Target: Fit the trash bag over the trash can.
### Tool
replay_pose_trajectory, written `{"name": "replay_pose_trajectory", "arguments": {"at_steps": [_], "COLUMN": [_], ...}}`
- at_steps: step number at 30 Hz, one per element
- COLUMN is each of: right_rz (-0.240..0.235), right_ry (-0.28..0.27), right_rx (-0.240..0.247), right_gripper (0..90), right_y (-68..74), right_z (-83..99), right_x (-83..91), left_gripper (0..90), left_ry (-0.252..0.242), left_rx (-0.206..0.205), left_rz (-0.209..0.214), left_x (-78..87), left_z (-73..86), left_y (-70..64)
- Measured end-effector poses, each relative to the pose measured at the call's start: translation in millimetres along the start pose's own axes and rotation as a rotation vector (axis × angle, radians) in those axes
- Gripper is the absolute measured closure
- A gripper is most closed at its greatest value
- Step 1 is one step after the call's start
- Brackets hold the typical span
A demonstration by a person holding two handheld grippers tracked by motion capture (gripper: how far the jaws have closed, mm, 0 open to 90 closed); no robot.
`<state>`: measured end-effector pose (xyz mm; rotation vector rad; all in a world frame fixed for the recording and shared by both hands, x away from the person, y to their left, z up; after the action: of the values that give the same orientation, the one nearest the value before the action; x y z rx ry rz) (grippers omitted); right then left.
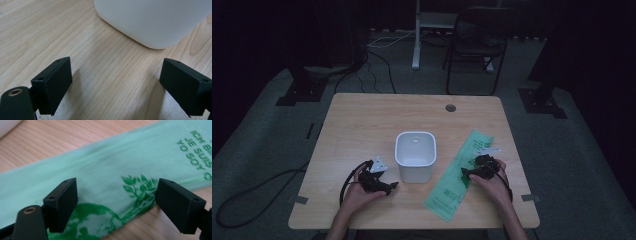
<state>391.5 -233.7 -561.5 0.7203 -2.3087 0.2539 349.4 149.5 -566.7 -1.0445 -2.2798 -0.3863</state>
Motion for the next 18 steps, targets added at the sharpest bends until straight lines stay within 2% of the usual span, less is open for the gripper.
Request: {"name": "replay_pose_trajectory", "arguments": {"at_steps": [8, 12, 18], "right_rz": [-0.03, -0.033, -0.018], "right_ry": [-0.002, -0.003, 0.021], "right_rx": [0.011, 0.007, 0.002], "right_gripper": [17.7, 17.7, 17.8], "right_y": [15.8, 18.7, 18.5], "right_z": [-18.1, -22.1, -16.3], "right_x": [-19.4, -23.6, -15.8], "left_gripper": [11.5, 11.5, 11.5], "left_ry": [0.0, 0.0, 0.0], "left_rx": [0.0, 0.0, 0.0], "left_rz": [0.0, 0.0, 0.0], "left_x": [0.0, 0.0, 0.0], "left_z": [0.0, 0.0, 0.0], "left_y": [0.0, 0.0, 0.0]}}
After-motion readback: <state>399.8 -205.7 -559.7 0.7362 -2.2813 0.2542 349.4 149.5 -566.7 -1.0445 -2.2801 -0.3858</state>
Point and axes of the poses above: each handheld gripper's, and its own axes: x roughly backward along the jaws, z roughly out of its underside, y roughly to its left, the point moved 3 cm from there along -x, roughly forward along the jaws, and after that the axes turned 7 degrees about -y, right-handed, at the moved point
